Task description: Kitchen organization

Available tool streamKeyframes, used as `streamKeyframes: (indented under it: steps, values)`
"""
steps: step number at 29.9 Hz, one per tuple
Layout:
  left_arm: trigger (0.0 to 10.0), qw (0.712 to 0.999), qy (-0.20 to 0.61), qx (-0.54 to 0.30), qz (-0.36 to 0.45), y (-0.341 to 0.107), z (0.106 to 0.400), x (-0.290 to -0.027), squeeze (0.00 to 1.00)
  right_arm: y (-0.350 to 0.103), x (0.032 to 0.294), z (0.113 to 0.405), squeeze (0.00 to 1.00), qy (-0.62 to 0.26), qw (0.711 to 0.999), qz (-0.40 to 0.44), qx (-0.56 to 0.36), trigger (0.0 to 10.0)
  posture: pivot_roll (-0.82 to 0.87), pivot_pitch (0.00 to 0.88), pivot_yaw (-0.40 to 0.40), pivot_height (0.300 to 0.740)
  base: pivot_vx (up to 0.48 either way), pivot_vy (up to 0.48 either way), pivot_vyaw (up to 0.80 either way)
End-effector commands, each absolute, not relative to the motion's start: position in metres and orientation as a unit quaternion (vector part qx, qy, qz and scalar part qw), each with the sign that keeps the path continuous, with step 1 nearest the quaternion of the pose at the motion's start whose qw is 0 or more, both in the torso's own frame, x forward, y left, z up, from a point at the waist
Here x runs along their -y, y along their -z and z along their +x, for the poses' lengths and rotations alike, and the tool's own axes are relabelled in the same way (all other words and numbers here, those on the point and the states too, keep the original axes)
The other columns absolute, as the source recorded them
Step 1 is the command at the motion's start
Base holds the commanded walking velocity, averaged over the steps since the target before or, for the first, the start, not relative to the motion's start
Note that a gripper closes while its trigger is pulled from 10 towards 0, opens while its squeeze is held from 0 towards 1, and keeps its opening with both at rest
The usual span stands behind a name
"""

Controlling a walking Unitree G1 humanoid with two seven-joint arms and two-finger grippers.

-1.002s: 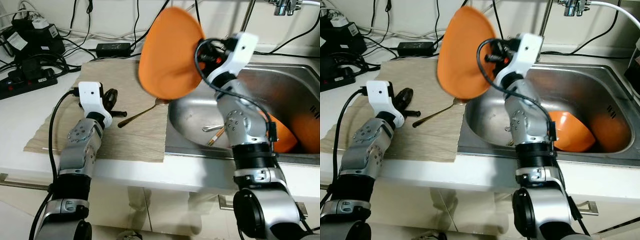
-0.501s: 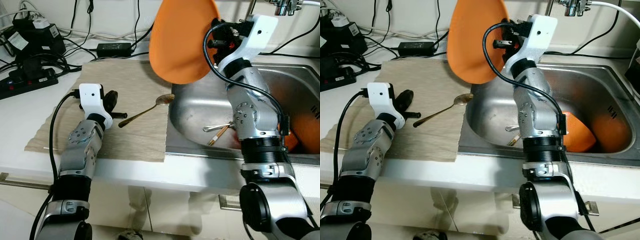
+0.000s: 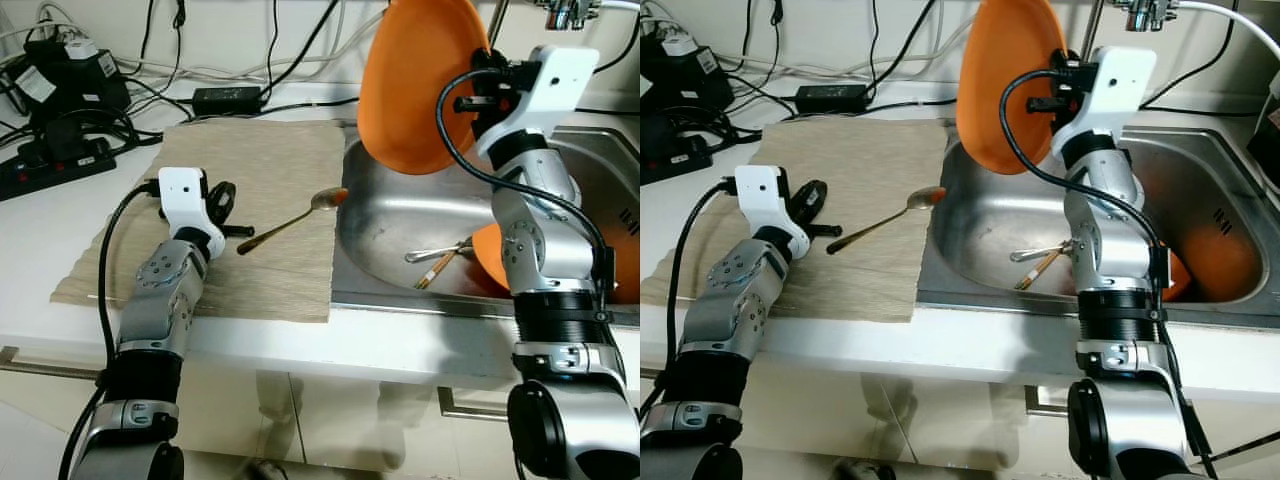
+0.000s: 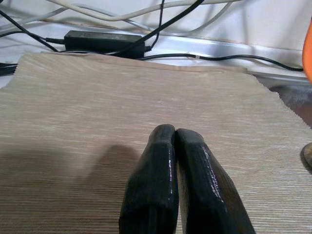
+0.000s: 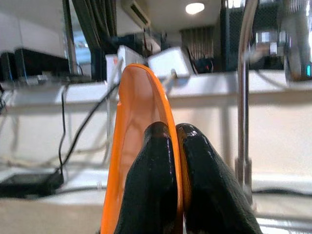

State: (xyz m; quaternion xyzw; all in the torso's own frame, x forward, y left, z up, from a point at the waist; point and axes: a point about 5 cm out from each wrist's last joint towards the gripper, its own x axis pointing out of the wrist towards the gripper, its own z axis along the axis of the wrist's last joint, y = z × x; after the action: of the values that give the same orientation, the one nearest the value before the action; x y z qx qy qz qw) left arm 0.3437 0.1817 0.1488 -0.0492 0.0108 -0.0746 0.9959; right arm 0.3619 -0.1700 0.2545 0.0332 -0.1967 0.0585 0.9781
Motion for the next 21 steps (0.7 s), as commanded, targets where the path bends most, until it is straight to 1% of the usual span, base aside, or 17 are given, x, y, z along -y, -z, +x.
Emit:
streamKeyframes:
  steps: [1,7,11,12,14,15,17,18,21]
  values:
    - [10.0,0.996,0.079,-0.010,-0.046,-0.152,0.345,-0.182,0.00,-0.261,0.174,0.360,0.00,-0.049,0.975,0.032,0.215,0.0,-0.08,0.000,0.086,0.740,0.000,0.000,0.00]
    - [10.0,0.996,0.079,-0.011,-0.045,-0.152,0.345,-0.182,0.00,-0.250,0.177,0.360,0.00,-0.041,0.979,0.065,0.191,0.0,-0.08,0.000,0.089,0.740,0.000,0.000,0.00]
    - [10.0,0.996,0.079,-0.011,-0.043,-0.152,0.345,-0.183,0.00,-0.236,0.187,0.362,0.00,-0.013,0.977,0.152,0.150,0.0,-0.08,0.000,0.093,0.740,0.000,0.000,0.00]
    - [10.0,0.996,0.079,-0.011,-0.043,-0.152,0.345,-0.183,0.00,-0.236,0.187,0.362,0.00,-0.013,0.977,0.152,0.150,0.0,-0.08,0.000,0.093,0.740,0.000,0.000,0.00]
    - [10.0,0.996,0.079,-0.012,-0.042,-0.152,0.345,-0.184,0.00,-0.229,0.190,0.364,0.00,0.009,0.973,0.194,0.126,0.0,-0.08,0.000,0.095,0.740,0.000,0.000,0.00]
    - [10.0,0.996,0.079,-0.012,-0.042,-0.152,0.345,-0.184,0.00,-0.229,0.190,0.364,0.00,0.009,0.973,0.194,0.126,0.0,-0.08,0.000,0.095,0.740,0.000,0.000,0.00]
    - [10.0,0.996,0.080,-0.013,-0.039,-0.152,0.344,-0.185,0.00,-0.228,0.184,0.369,0.00,0.024,0.968,0.226,0.106,0.0,-0.08,0.000,0.109,0.740,0.000,0.000,0.00]
    - [10.0,0.996,0.080,-0.013,-0.039,-0.152,0.344,-0.185,0.00,-0.228,0.184,0.369,0.00,0.024,0.968,0.226,0.106,0.0,-0.08,0.000,0.109,0.740,0.000,0.000,0.00]
    - [10.0,0.996,0.087,-0.021,-0.030,-0.152,0.341,-0.187,0.00,-0.231,0.171,0.382,0.00,0.024,0.967,0.238,0.086,0.0,-0.08,0.000,0.129,0.740,0.000,0.000,0.00]
